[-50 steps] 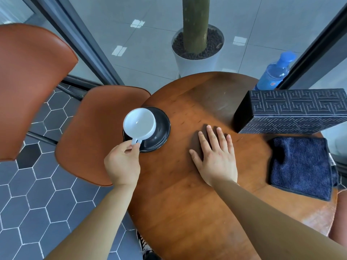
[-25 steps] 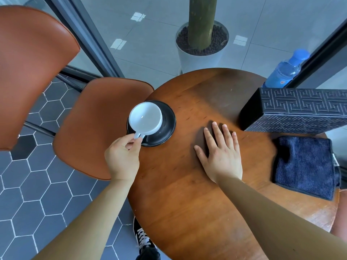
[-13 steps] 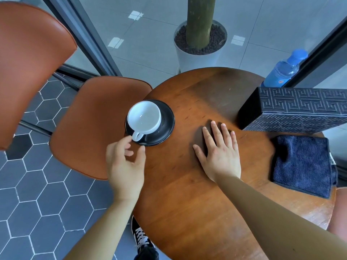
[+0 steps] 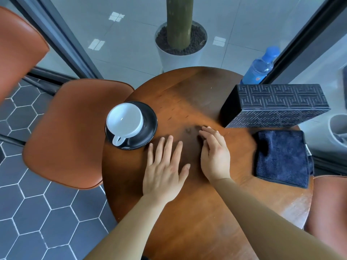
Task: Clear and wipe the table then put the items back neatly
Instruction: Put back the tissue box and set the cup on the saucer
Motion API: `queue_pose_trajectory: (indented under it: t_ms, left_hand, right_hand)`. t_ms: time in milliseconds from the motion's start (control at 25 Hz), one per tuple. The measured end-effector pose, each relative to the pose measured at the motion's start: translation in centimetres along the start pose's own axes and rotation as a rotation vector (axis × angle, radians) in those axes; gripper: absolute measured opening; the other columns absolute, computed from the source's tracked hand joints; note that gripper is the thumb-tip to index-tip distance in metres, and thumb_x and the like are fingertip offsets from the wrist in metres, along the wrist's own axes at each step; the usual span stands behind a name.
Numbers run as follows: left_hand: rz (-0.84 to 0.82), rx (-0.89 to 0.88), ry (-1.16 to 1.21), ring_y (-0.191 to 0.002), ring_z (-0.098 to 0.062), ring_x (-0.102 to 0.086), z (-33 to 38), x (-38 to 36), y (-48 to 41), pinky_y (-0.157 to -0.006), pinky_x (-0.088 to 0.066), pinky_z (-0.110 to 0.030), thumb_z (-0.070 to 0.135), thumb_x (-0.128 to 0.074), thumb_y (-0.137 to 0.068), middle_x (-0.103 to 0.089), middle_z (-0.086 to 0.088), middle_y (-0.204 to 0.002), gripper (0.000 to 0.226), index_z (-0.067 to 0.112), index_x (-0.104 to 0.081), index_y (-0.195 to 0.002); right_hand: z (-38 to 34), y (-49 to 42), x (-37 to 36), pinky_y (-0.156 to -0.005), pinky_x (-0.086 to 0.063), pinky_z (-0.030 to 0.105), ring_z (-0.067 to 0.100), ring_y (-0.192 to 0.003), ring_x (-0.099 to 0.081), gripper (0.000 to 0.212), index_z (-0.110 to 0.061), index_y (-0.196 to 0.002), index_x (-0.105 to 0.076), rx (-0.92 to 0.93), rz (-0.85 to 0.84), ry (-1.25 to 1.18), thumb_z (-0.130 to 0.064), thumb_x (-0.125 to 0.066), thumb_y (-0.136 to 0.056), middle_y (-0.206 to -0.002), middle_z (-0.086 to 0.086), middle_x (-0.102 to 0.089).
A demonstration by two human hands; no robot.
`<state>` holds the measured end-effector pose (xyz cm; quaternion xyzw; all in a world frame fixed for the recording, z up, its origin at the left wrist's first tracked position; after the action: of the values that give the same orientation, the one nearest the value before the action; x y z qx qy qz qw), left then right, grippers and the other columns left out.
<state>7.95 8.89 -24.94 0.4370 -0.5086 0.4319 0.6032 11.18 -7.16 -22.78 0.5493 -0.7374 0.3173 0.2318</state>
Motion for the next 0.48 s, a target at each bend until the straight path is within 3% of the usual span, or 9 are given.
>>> queue_pose_trajectory:
  t_ms: [160,280,480]
  left_hand:
    - [-0.007,0.005,-0.018,-0.156,-0.032,-0.018,-0.1,0.0,-0.1,-0.125,-0.015,-0.058,0.061,-0.027,-0.102,-0.022,-0.014,-0.169,0.069,0.023,-0.028,-0.16]
    - [-0.008,0.005,-0.009,-0.156,-0.033,-0.021,0.1,0.2,-0.3,-0.125,-0.016,-0.059,0.061,-0.028,-0.101,-0.026,-0.015,-0.167,0.069,0.023,-0.03,-0.159]
    - [-0.016,0.019,0.01,-0.154,-0.033,-0.026,0.1,0.4,-0.1,-0.124,-0.018,-0.059,0.06,-0.032,-0.099,-0.029,-0.014,-0.166,0.069,0.023,-0.034,-0.157]
  right_hand:
    - [-1.3,-0.3,1.6,-0.096,-0.05,0.033,0.018,-0.113,-0.059,0.031,-0.011,-0.123,-0.067,-0.008,-0.057,-0.04,-0.002,-0.057,-0.095,-0.117,0.0,-0.066]
    - [-4.5,-1.5,4.0,-0.082,-0.047,0.023,0.02,-0.101,-0.061,0.031,-0.013,-0.121,-0.068,0.131,-0.087,0.014,-0.005,-0.061,-0.092,-0.11,0.0,-0.067]
    - [-10.3,-5.6,7.0,-0.074,-0.053,0.035,0.028,-0.092,-0.062,0.026,-0.012,-0.112,-0.071,0.367,-0.113,0.162,-0.008,-0.064,-0.087,-0.106,0.003,-0.07]
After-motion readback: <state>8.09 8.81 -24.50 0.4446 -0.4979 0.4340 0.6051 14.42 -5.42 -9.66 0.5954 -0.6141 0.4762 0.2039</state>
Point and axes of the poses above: each hand's wrist, its own y-axis away from the middle knuckle, its own x-axis out of the back of the hand, z = x × y, the point moved 10 cm from there along -y, towards the middle knuckle
